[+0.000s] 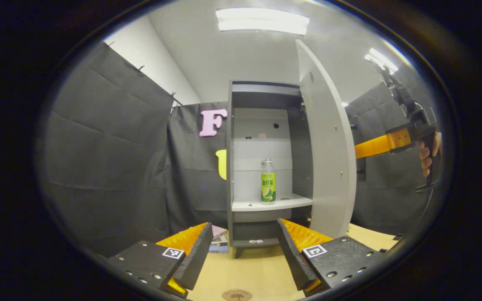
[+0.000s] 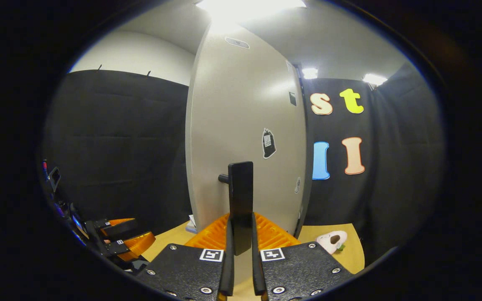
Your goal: Open the cabinet door with the right hand, grasp the bottle in the cabinet with the left hand and place it on the coaster, then close the cabinet door with the right hand.
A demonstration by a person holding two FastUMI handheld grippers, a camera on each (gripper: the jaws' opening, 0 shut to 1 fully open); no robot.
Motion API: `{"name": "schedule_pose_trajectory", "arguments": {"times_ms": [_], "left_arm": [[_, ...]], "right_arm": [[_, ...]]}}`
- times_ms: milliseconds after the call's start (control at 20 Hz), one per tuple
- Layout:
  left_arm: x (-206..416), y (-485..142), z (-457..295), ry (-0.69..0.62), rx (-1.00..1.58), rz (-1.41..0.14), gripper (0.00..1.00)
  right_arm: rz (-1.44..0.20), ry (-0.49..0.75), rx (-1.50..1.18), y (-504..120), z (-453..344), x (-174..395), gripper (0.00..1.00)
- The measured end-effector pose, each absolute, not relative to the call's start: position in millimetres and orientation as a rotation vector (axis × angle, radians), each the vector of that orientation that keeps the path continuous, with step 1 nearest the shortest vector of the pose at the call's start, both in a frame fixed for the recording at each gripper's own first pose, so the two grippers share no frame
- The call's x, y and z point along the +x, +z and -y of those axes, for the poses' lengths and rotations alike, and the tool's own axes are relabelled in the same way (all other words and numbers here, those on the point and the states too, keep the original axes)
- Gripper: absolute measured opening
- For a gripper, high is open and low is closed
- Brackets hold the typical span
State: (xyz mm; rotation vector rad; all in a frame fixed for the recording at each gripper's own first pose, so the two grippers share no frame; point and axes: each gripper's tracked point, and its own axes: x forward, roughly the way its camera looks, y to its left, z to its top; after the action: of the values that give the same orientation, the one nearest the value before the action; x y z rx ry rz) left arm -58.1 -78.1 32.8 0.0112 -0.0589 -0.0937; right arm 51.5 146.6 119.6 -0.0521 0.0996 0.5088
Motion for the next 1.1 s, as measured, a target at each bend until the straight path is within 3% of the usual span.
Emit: {"name": "schedule_pose_trajectory", "arguments": {"times_ms": [150,200,250,750,800,1100], "left_arm": [[-69,28,93,-0.101,0.005,0.056,0.87],[-71,27,98,-0.105,0.001,0.052,0.92],[-73,27,102,-0.109,-0.001,0.049,0.87],[-90,30,113,-0.102,0.004,0.047,0.87],[-89,30,113,-0.104,0.006,0.044,0.91],[-43,39,118,-0.156,-0.009,0.045,0.91]], "right_arm": [[-0.084,0.468,-0.068,121,-127,51,0.16],[-0.083,0.461,-0.067,121,-122,51,0.15],[-0.083,0.457,-0.067,121,-118,53,0.15],[-0.056,0.324,-0.093,119,-67,61,0.15],[-0.054,0.307,-0.087,120,-60,63,0.15],[-0.044,0.259,-0.003,122,-43,69,0.11]]}}
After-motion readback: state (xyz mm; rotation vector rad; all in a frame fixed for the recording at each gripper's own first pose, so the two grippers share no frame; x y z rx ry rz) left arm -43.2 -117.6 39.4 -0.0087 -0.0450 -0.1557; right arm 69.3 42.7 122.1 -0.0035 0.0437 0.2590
